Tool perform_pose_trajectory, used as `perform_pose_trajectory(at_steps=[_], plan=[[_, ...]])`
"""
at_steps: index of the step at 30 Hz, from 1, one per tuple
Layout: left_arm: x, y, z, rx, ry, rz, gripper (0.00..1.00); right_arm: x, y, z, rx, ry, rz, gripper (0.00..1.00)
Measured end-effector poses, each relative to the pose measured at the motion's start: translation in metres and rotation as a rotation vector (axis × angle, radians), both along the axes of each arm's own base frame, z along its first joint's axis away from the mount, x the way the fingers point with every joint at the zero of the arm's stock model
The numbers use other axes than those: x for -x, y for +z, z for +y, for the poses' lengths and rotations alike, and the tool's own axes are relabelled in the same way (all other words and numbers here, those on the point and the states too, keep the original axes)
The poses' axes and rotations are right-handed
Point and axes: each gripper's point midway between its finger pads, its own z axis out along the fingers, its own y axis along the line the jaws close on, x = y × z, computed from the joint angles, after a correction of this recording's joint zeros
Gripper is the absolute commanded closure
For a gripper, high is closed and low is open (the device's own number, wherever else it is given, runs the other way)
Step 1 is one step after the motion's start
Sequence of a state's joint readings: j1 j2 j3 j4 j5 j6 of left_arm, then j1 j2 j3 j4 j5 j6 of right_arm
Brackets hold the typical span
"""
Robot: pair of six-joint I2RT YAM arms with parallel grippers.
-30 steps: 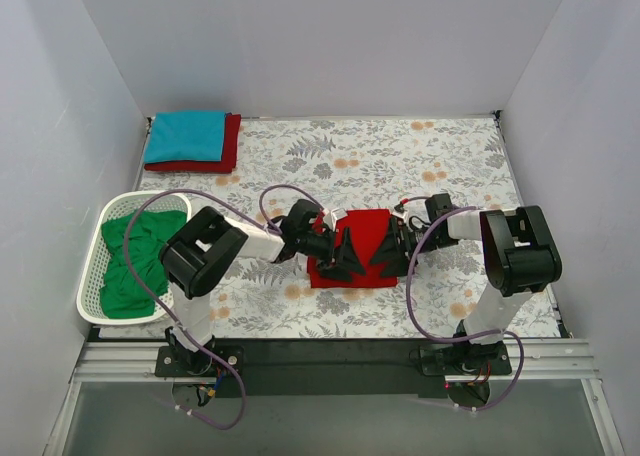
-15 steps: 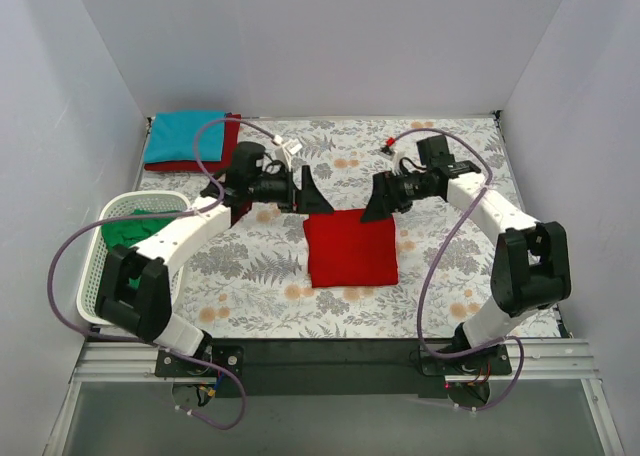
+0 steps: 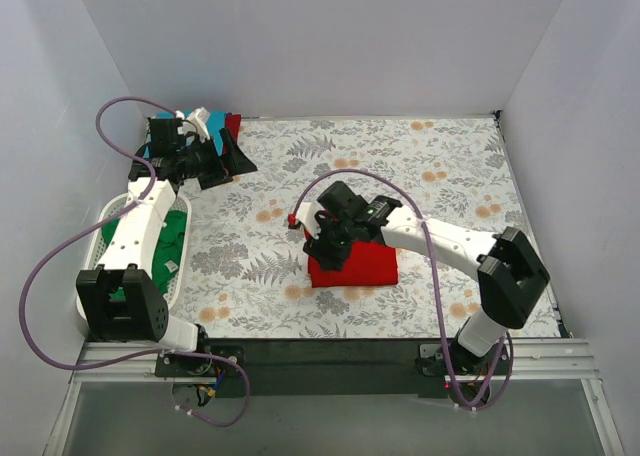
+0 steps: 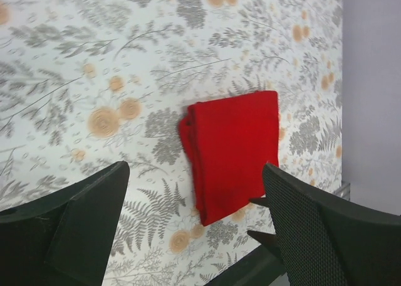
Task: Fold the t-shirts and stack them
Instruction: Neatly place the folded tshirt to the corner
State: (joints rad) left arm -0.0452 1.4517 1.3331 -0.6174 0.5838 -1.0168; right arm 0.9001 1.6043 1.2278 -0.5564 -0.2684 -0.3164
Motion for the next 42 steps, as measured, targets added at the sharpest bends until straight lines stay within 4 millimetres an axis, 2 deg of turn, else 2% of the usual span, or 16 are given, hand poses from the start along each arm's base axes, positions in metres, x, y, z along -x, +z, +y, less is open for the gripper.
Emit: perform_pose_trajectory(at_steps=[1, 3, 9, 14, 20, 26, 27, 28, 30, 31, 32, 38, 42], plan=[[-0.001, -0.006, 0.013, -0.006, 0.042, 0.027, 0.13, 0.001, -0.008, 0.001, 0.026, 0.005, -0.003, 0.47], [0.002, -0.017, 0.025, -0.016, 0.088, 0.07, 0.13, 0.006, -0.024, 0.004, 0.077, 0.018, -0.001, 0.49], [0.023, -0.037, 0.023, -0.024, 0.091, 0.154, 0.13, 0.025, -0.058, 0.013, 0.188, 0.069, -0.004, 0.52], [0.028, -0.034, 0.023, -0.023, 0.094, 0.149, 0.13, 0.037, -0.068, 0.024, 0.216, 0.087, -0.007, 0.52], [0.029, -0.031, 0.023, -0.023, 0.094, 0.139, 0.13, 0.035, -0.076, 0.026, 0.238, 0.066, -0.025, 0.52], [0.034, -0.036, 0.024, -0.026, 0.097, 0.147, 0.13, 0.029, -0.094, 0.028, 0.269, 0.046, -0.046, 0.52], [0.036, -0.039, 0.024, -0.028, 0.099, 0.154, 0.13, 0.028, -0.094, 0.029, 0.265, 0.045, -0.054, 0.54], [0.038, -0.043, 0.025, -0.033, 0.104, 0.164, 0.13, 0.028, -0.094, 0.03, 0.265, 0.044, -0.062, 0.69], [0.042, -0.054, 0.028, -0.046, 0.121, 0.191, 0.14, 0.023, -0.095, 0.032, 0.262, 0.04, -0.095, 0.84], [0.044, -0.06, 0.029, -0.051, 0.13, 0.21, 0.14, 0.02, -0.095, 0.032, 0.256, 0.031, -0.106, 0.96], [0.046, -0.065, 0.03, -0.052, 0.138, 0.23, 0.15, 0.018, -0.094, 0.032, 0.25, 0.027, -0.117, 0.99], [0.057, -0.097, 0.023, 0.009, 0.174, 0.36, 0.18, 0.016, -0.088, 0.026, 0.208, 0.04, -0.118, 0.99], [0.055, -0.122, 0.011, 0.097, 0.191, 0.472, 0.18, 0.004, -0.067, 0.024, 0.142, 0.031, -0.115, 0.99]])
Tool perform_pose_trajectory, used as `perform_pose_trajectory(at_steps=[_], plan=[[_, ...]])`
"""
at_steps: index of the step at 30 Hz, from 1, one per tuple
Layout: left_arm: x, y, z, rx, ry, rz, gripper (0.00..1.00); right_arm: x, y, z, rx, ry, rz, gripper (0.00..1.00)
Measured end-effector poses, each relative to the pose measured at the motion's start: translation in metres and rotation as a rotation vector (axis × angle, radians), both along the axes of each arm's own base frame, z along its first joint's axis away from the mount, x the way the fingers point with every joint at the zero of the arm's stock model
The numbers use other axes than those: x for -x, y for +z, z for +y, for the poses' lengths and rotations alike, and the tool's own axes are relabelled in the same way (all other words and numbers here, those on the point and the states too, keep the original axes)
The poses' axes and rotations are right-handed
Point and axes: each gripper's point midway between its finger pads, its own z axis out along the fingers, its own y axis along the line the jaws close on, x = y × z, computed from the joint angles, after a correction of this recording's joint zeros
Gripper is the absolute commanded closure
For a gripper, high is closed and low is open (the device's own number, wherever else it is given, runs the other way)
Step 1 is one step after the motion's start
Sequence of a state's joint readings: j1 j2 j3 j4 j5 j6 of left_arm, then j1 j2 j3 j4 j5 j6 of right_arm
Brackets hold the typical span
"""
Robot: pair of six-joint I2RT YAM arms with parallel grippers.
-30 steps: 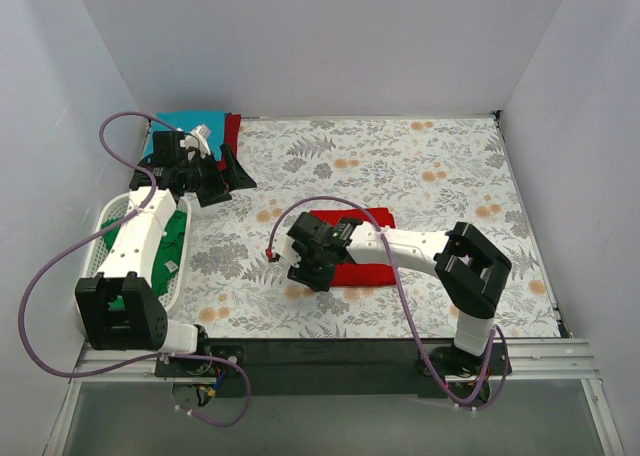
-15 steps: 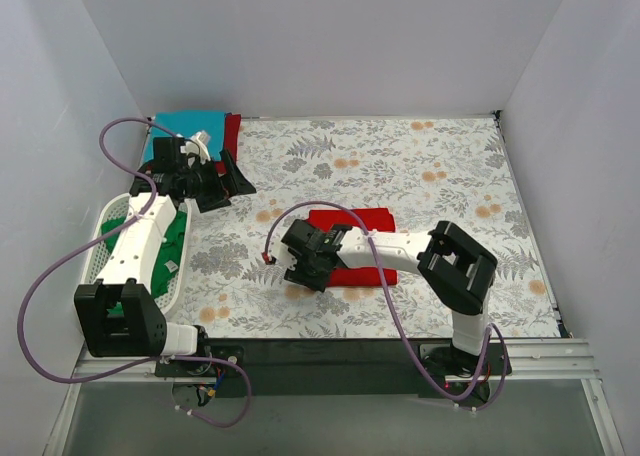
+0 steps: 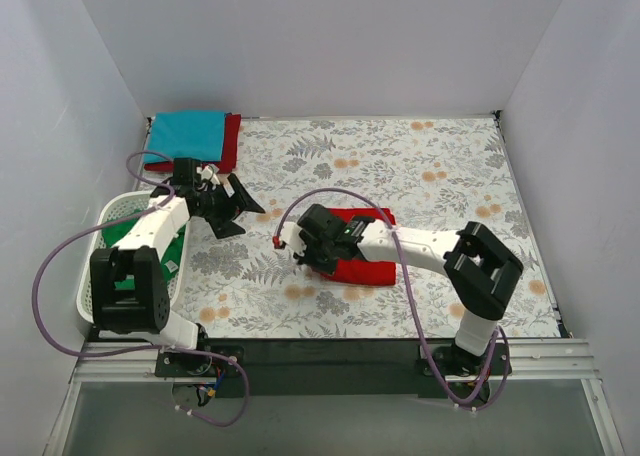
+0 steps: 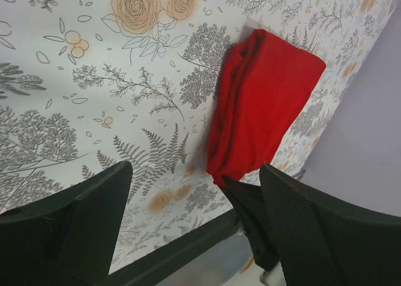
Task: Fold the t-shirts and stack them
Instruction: Neatly place the folded tshirt to the corner
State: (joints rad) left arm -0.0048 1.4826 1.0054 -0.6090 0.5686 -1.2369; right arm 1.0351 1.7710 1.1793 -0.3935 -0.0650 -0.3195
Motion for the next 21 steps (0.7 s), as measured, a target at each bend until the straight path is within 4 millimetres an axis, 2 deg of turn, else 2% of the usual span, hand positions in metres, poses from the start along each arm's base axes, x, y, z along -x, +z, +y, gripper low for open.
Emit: perform_pose_trajectory(at_steps=[3, 7, 11, 16, 19, 21], plan=[[-0.004, -0.014, -0.013, 0.046, 0.007, 0.061, 0.18, -0.011, 0.023, -0.001, -0.07, -0.014, -0.01, 0.99], [-0.006, -0.027, -0.043, 0.085, -0.018, 0.106, 0.14, -0.023, 0.045, -0.004, -0.139, -0.034, -0.018, 0.99], [-0.006, -0.036, -0.072, 0.111, -0.03, 0.135, 0.11, -0.025, 0.048, -0.004, -0.161, -0.031, -0.002, 0.99], [-0.004, -0.058, -0.106, 0.139, -0.028, 0.203, 0.1, -0.024, 0.049, -0.003, -0.175, -0.022, 0.013, 0.99], [-0.001, -0.072, -0.12, 0.147, -0.011, 0.248, 0.1, -0.023, 0.051, -0.002, -0.185, -0.018, 0.021, 0.99], [0.002, -0.075, -0.129, 0.165, 0.001, 0.27, 0.09, -0.024, 0.054, 0.001, -0.197, -0.018, 0.026, 0.99]])
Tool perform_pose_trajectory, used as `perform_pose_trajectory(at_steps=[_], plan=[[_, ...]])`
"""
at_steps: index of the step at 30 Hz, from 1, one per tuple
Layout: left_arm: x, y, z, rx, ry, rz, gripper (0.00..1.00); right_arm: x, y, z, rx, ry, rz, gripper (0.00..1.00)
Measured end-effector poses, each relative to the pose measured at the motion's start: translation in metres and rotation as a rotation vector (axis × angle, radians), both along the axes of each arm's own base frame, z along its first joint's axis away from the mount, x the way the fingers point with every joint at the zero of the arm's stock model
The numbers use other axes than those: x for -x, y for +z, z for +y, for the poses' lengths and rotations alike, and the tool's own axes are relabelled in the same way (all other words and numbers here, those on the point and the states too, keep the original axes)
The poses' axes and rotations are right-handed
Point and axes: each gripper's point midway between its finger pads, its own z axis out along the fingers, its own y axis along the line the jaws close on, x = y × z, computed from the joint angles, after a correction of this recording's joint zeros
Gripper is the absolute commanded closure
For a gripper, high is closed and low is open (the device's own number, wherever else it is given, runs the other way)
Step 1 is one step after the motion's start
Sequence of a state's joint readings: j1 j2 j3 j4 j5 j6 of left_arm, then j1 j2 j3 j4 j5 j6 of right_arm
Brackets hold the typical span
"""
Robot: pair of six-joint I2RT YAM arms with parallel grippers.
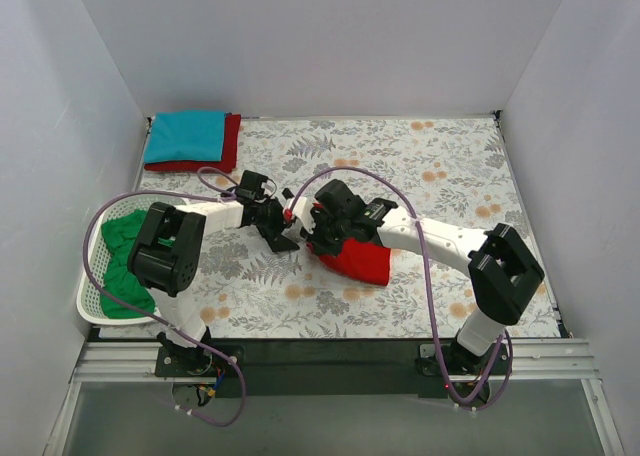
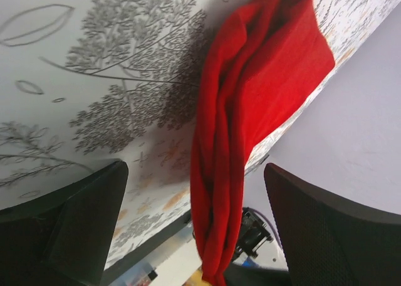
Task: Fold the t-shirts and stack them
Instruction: Neatly place the folded tshirt to the corner
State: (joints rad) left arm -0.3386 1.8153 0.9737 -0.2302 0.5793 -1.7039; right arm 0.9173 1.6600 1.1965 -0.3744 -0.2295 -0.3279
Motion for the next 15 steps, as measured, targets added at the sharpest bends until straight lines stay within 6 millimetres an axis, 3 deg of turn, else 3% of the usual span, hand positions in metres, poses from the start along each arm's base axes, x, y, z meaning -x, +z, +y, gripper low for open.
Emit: perform_pose_trajectory(at_steps=[7, 11, 15], plan=[[-0.008, -0.001, -0.021, 0.023, 0.036, -0.006, 0.11, -0.008, 0.009, 0.014, -0.036, -0.025, 0.013, 0.99], [-0.019, -0.002, -0.03, 0.024, 0.052, -0.02, 0.3, -0.007, 0.002, 0.017, -0.029, -0.036, 0.04, 0.99], [-0.026, -0.007, -0.033, 0.0, 0.072, -0.029, 0.4, -0.007, 0.001, 0.018, -0.029, -0.04, 0.05, 0.99]])
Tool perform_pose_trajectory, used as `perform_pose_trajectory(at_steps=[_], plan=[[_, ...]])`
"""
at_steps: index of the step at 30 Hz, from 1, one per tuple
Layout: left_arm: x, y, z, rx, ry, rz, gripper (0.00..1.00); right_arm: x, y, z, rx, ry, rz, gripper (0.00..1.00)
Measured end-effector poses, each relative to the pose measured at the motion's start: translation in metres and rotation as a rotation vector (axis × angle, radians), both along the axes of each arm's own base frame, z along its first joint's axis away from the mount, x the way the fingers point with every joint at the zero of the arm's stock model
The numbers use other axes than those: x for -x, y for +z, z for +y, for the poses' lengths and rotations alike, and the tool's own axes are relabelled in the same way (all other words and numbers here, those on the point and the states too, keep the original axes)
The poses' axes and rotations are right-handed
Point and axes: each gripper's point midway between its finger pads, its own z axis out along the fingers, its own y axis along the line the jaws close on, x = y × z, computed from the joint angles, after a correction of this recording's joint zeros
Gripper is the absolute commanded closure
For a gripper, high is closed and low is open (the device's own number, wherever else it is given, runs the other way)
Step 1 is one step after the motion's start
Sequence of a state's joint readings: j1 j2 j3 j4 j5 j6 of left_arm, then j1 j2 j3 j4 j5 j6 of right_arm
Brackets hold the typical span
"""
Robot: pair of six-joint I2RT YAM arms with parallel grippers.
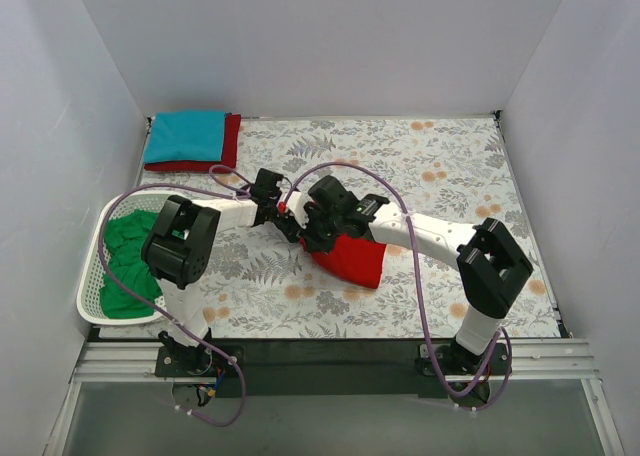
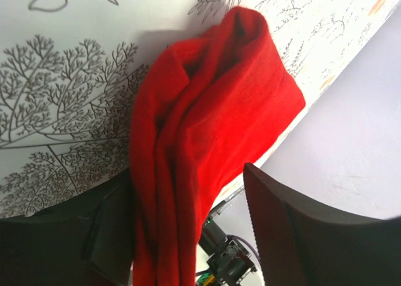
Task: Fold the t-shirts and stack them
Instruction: Neatly place the folded tshirt to the corner
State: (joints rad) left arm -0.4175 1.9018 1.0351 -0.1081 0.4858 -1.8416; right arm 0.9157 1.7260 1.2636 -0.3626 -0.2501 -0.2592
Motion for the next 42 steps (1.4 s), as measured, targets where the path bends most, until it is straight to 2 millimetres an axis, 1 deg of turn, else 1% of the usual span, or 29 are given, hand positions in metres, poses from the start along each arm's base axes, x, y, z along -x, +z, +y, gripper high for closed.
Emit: perform_pose_trajectory(at_steps=[4, 6, 9, 12, 13, 16, 17, 18, 19, 20, 21, 23, 24, 26, 27, 29, 33, 37, 39, 42], plan=[[-0.003, -0.003, -0.001, -0.013, 0.013, -0.001, 0.44, -0.001, 0.003, 0.002, -0.007, -0.004, -0.001, 0.99], [-0.003, -0.004, -0.002, -0.017, 0.016, 0.001, 0.45, -0.002, 0.004, 0.003, -0.01, -0.011, 0.003, 0.99], [-0.005, -0.004, -0.004, -0.019, 0.021, -0.001, 0.48, -0.004, 0.001, 0.006, -0.01, -0.02, 0.011, 0.99], [-0.007, -0.007, -0.006, -0.026, 0.027, -0.003, 0.63, -0.007, -0.002, 0.009, -0.007, -0.024, 0.017, 0.99], [-0.008, -0.009, -0.006, -0.032, 0.029, -0.001, 0.76, -0.008, -0.003, 0.01, -0.006, -0.027, 0.02, 0.99], [-0.008, -0.017, -0.005, -0.052, 0.028, 0.004, 0.97, -0.011, -0.004, 0.012, -0.008, -0.04, 0.029, 0.99], [-0.009, -0.017, -0.005, -0.057, 0.025, 0.004, 1.0, -0.013, -0.003, 0.012, -0.01, -0.045, 0.029, 0.99], [-0.009, -0.018, -0.005, -0.064, 0.02, 0.0, 1.0, -0.014, -0.002, 0.012, -0.014, -0.048, 0.03, 0.96], [-0.011, -0.017, -0.004, -0.075, 0.017, -0.008, 1.0, -0.015, 0.0, 0.012, -0.017, -0.051, 0.03, 0.9], [-0.012, -0.017, -0.003, -0.087, 0.007, -0.02, 1.0, -0.018, 0.001, 0.012, -0.021, -0.058, 0.03, 0.82], [-0.013, -0.016, -0.002, -0.102, -0.004, -0.032, 1.0, -0.02, 0.003, 0.011, -0.025, -0.064, 0.031, 0.66], [-0.017, -0.015, 0.001, -0.134, -0.028, -0.063, 1.0, -0.025, 0.005, 0.009, -0.033, -0.075, 0.035, 0.49], [-0.019, -0.015, 0.003, -0.153, -0.044, -0.083, 1.0, -0.029, 0.007, 0.007, -0.036, -0.08, 0.032, 0.31], [-0.025, -0.013, 0.008, -0.194, -0.077, -0.126, 1.0, -0.04, 0.012, -0.001, -0.04, -0.099, 0.027, 0.13], [-0.029, -0.011, 0.011, -0.215, -0.094, -0.145, 1.0, -0.046, 0.016, -0.008, -0.04, -0.11, 0.021, 0.02], [-0.04, -0.007, 0.017, -0.262, -0.126, -0.195, 1.0, -0.059, 0.025, -0.026, -0.039, -0.141, 0.005, 0.02], [-0.063, 0.009, 0.031, -0.352, -0.192, -0.306, 1.0, -0.079, 0.052, -0.065, -0.043, -0.208, -0.038, 0.02], [-0.091, 0.03, 0.053, -0.433, -0.239, -0.411, 1.0, -0.087, 0.073, -0.094, -0.035, -0.251, -0.078, 0.02], [-0.113, 0.046, 0.068, -0.472, -0.249, -0.47, 1.0, -0.089, 0.079, -0.108, -0.025, -0.275, -0.085, 0.02], [-0.157, 0.072, 0.091, -0.529, -0.251, -0.567, 1.0, -0.091, 0.08, -0.126, 0.003, -0.31, -0.074, 0.02]])
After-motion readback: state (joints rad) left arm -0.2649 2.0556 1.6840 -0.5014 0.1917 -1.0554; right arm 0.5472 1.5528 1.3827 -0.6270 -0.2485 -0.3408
